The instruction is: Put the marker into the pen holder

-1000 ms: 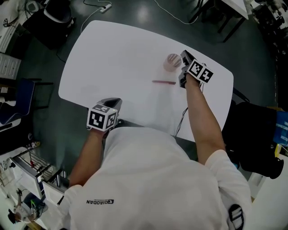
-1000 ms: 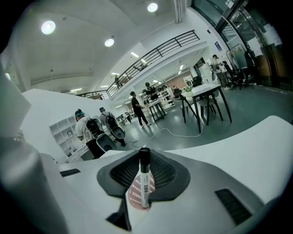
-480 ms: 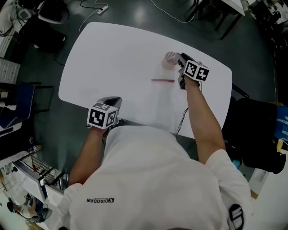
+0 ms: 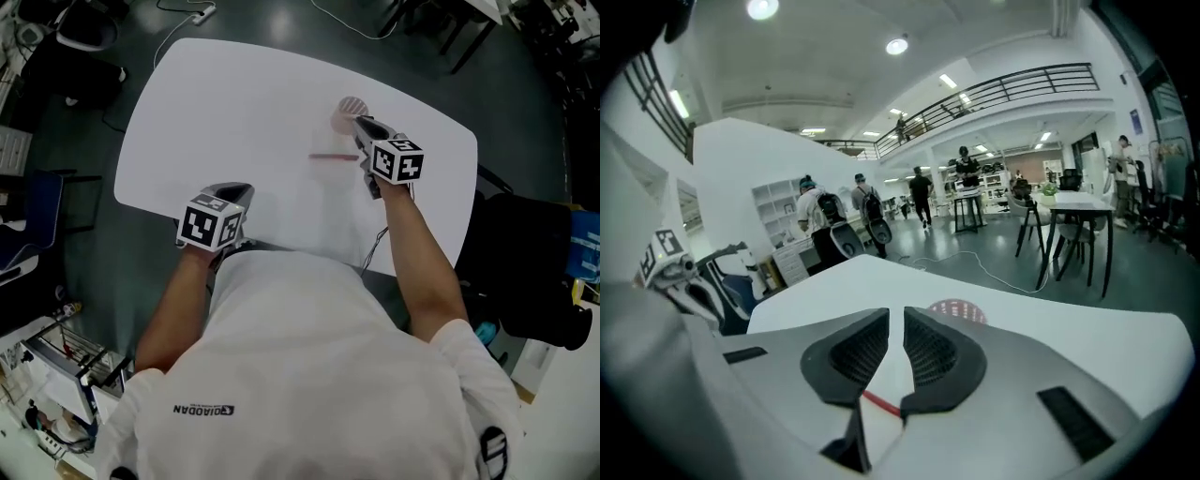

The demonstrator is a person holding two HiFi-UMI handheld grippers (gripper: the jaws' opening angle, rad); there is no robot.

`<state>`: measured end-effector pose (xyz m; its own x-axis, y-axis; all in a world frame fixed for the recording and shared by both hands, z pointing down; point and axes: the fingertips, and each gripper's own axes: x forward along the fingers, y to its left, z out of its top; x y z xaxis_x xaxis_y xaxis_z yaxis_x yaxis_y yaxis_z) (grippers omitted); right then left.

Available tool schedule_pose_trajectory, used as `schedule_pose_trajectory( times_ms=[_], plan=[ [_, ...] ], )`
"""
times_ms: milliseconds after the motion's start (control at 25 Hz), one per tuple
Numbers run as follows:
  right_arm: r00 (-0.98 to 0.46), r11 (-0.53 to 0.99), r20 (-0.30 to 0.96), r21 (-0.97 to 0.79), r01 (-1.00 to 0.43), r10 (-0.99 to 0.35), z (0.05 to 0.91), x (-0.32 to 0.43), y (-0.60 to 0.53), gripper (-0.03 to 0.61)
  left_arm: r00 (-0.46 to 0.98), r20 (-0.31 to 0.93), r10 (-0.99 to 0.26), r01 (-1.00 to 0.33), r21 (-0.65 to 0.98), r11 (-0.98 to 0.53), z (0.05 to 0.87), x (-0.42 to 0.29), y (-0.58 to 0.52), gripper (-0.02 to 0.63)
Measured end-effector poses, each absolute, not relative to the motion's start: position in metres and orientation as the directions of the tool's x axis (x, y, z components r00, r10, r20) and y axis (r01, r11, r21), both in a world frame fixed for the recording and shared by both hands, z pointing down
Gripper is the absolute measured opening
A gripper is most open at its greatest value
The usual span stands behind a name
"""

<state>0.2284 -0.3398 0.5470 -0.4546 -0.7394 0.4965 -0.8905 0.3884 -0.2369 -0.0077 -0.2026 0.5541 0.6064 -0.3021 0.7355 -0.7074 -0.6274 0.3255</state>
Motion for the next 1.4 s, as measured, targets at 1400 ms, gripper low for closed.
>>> schedule_pose_trajectory(
  times_ms=[1400],
  plan=[
    [-0.156,0.978,0.975,0.135,-0.159,-0.16,0.713,0.143,-0.286,0.081,0.572,0.738,-0.358,-0.793,0.387,-0.47,0.577,-0.079,-0.194,0.026]
  ],
)
